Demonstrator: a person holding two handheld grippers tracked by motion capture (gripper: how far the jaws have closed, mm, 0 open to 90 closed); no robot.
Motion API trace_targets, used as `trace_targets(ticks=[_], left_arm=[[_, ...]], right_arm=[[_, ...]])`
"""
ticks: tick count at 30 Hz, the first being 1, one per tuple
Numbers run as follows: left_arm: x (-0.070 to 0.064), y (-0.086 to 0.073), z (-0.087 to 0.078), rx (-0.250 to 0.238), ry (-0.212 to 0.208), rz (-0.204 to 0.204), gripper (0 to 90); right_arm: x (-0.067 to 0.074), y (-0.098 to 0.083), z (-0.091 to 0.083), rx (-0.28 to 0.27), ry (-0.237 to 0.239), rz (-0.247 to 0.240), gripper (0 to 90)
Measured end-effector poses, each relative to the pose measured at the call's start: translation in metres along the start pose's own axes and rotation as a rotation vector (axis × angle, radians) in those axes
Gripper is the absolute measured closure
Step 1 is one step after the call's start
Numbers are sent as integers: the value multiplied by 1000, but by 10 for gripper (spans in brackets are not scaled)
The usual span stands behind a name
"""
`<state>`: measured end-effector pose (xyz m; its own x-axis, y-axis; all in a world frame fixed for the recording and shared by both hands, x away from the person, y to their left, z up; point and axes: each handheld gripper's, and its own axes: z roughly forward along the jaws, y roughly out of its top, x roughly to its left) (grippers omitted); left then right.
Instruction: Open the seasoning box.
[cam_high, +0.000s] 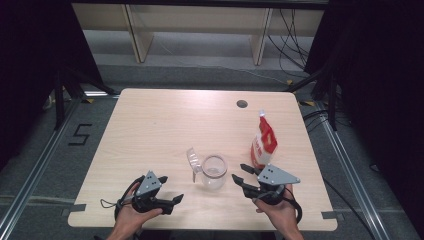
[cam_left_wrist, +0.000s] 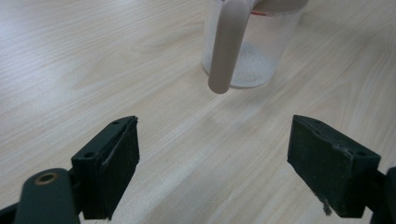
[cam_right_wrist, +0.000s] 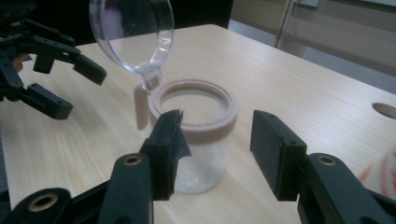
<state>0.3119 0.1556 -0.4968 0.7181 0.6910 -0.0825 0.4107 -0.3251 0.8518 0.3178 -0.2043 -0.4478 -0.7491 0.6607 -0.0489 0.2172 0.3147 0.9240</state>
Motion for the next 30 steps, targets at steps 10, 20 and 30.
trace_targets(ticks=[10, 20, 30], left_arm=[[0, 0, 1, 2, -5, -6, 164], [-1, -1, 2, 11, -4, -13, 164], [2, -1, 3, 25, 4, 2, 164]], right_arm=[[-12, -18, -18, -1, -39, 40, 484], [-23, -27, -35, 27, -142, 80, 429], [-32, -34, -37, 33, -216, 117, 372]])
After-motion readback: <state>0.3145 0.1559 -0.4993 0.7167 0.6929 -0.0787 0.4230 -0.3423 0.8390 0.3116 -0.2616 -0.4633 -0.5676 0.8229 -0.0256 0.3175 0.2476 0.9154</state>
